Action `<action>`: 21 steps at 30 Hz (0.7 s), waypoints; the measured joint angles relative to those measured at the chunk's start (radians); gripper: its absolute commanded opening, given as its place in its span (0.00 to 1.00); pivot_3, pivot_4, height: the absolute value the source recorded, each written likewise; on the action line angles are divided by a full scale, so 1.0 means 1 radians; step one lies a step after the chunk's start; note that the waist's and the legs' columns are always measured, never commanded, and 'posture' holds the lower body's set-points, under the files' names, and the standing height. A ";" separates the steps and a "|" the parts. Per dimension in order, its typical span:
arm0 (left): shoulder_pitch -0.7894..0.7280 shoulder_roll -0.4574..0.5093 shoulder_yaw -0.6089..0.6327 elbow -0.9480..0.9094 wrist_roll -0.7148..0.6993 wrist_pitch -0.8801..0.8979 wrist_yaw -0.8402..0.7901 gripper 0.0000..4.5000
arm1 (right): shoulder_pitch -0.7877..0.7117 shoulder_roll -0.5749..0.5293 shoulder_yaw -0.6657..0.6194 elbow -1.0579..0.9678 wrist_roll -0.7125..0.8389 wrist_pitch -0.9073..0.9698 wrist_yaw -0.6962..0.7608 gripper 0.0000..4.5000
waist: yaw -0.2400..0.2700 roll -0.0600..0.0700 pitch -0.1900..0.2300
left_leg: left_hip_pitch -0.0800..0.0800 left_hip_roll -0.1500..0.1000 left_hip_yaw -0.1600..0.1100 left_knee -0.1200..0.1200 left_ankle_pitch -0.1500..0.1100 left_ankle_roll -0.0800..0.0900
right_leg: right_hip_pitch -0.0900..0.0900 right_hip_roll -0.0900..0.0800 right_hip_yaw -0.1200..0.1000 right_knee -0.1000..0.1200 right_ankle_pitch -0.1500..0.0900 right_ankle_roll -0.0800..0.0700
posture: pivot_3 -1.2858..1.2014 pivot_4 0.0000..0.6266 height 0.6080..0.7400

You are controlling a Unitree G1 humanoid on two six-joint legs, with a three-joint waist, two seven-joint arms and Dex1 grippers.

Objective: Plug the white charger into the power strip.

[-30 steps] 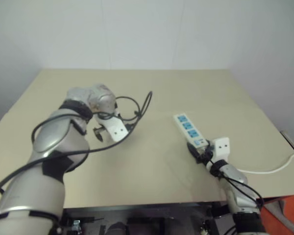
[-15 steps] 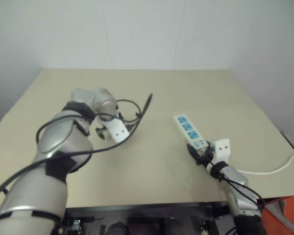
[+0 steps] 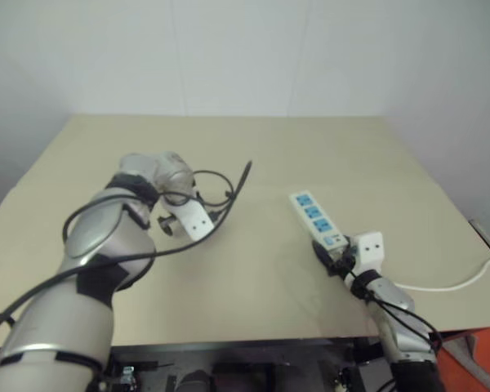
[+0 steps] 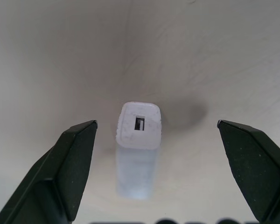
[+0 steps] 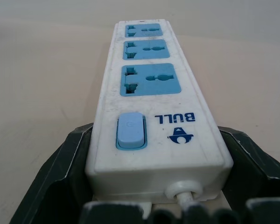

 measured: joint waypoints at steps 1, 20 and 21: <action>0.002 0.000 0.001 0.000 0.004 0.001 0.005 1.00 | 0.000 0.000 0.000 0.000 0.000 0.000 0.000 0.76 | 0.000 0.000 0.000 | 0.000 0.000 0.000 0.000 0.000 0.000 | 0.000 0.000 0.000 0.000 0.000 0.000 | 0.52 0.24 1.00; 0.029 -0.004 -0.017 0.003 0.123 0.025 0.172 0.22 | 0.008 -0.004 -0.003 -0.005 -0.003 0.003 -0.007 0.76 | 0.003 0.000 0.000 | 0.002 0.000 0.000 0.000 0.000 0.000 | 0.002 0.000 0.000 0.001 0.000 0.000 | 0.52 0.24 1.00; 0.029 -0.005 -0.008 0.003 0.114 0.025 0.162 0.22 | 0.008 -0.004 -0.003 -0.005 -0.003 0.003 -0.007 0.76 | 0.003 0.000 0.000 | 0.002 0.000 0.000 0.000 0.000 0.000 | 0.002 0.000 0.000 0.001 0.000 0.000 | 0.52 0.24 1.00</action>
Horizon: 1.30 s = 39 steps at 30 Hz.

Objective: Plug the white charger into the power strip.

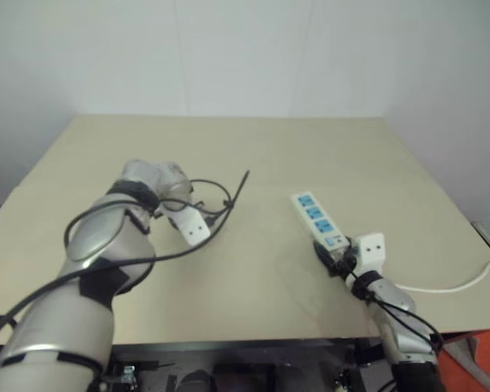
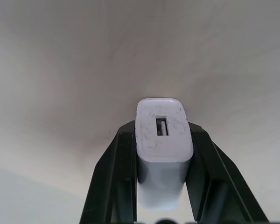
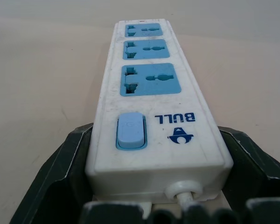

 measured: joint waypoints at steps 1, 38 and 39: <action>0.000 -0.002 0.007 0.000 -0.006 0.000 -0.007 0.22 | 0.000 0.000 0.000 0.000 0.000 0.000 0.000 0.76 | 0.000 0.000 0.000 | 0.000 0.000 0.000 0.000 0.000 0.000 | 0.000 0.000 0.000 0.000 0.000 0.000 | 0.52 0.24 1.00; 0.635 0.210 0.833 -0.850 -1.501 1.087 -0.640 0.22 | -0.550 -0.024 0.300 0.638 -0.003 -0.351 1.040 0.76 | -0.043 0.001 0.001 | -0.001 0.001 -0.009 0.004 0.000 -0.001 | -0.003 -0.001 0.000 0.013 0.001 0.001 | 0.52 0.24 1.00; 0.663 0.209 0.834 -0.886 -1.505 1.105 -0.639 0.22 | -0.550 -0.016 0.304 0.652 -0.009 -0.374 1.040 0.76 | -0.042 0.001 0.001 | 0.000 0.001 -0.009 0.004 0.000 -0.001 | -0.002 0.000 0.001 0.013 0.001 0.000 | 0.52 0.24 1.00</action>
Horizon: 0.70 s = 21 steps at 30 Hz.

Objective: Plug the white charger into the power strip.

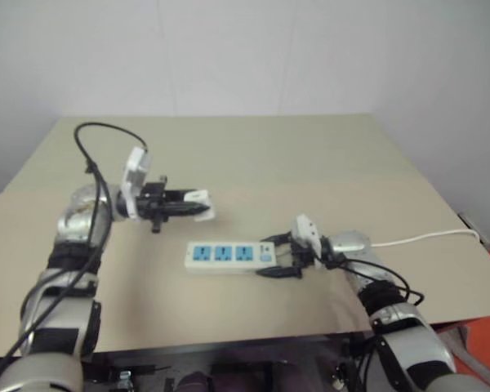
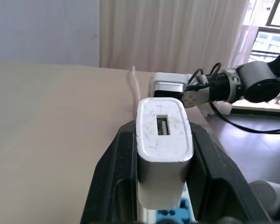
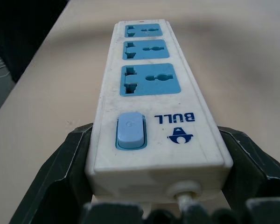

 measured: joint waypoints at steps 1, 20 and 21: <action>0.024 -0.002 0.001 -0.030 -0.001 0.019 0.003 0.22 | 0.000 0.005 0.002 0.015 -0.009 -0.018 0.000 0.76 | 0.003 0.000 0.000 | 0.000 0.000 0.000 0.000 0.000 0.000 | 0.000 0.000 0.000 0.000 0.000 0.000 | 0.52 0.24 1.00; 0.078 -0.093 -0.101 -0.044 0.186 -0.029 0.007 0.22 | -0.042 0.044 0.000 0.193 -0.051 -0.166 -0.016 0.76 | 0.006 0.000 0.000 | 0.007 0.000 0.008 -0.001 0.001 -0.001 | 0.003 0.001 0.001 0.000 0.000 -0.001 | 0.52 0.24 1.00; 0.074 -0.102 -0.107 -0.036 0.199 -0.044 0.008 0.22 | -0.042 0.045 0.000 0.194 -0.052 -0.171 -0.018 0.76 | 0.006 0.000 0.000 | 0.007 0.000 0.008 0.000 0.001 -0.001 | 0.003 0.001 0.001 0.000 0.000 -0.001 | 0.52 0.24 1.00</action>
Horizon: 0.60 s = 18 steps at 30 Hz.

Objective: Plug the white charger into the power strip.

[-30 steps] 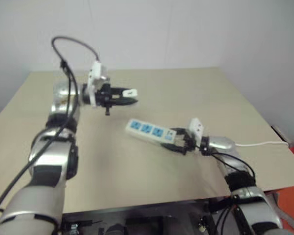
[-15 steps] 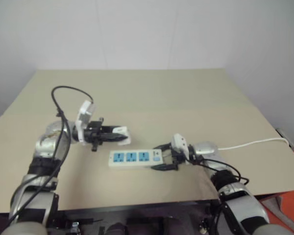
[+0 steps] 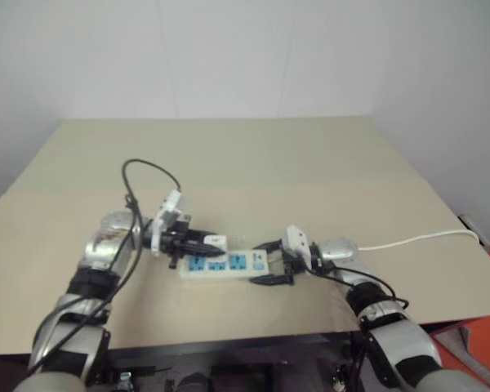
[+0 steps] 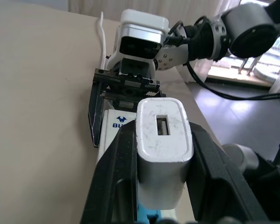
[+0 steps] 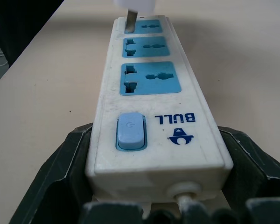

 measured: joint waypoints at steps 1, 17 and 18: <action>-0.002 -0.005 -0.004 0.005 0.007 -0.012 0.002 0.22 | 0.000 0.001 0.000 0.001 0.000 -0.002 -0.002 0.76 | -0.001 0.000 0.000 | 0.000 0.000 0.000 0.000 0.000 0.000 | 0.000 0.000 0.000 0.000 0.000 0.000 | 0.52 0.24 1.00; -0.042 -0.083 -0.010 0.093 0.070 -0.058 0.015 0.22 | -0.008 0.012 0.001 0.051 -0.008 -0.036 -0.015 0.76 | -0.002 0.000 0.000 | 0.014 0.000 -0.003 -0.002 0.000 0.000 | 0.013 0.000 0.000 -0.002 0.000 0.000 | 0.52 0.24 1.00; -0.042 -0.086 -0.009 0.093 0.070 -0.056 0.015 0.22 | -0.009 0.013 0.001 0.054 -0.008 -0.039 -0.016 0.76 | -0.002 0.000 0.000 | 0.014 0.000 -0.003 -0.003 0.000 0.000 | 0.013 0.000 0.000 -0.002 0.000 0.000 | 0.52 0.24 1.00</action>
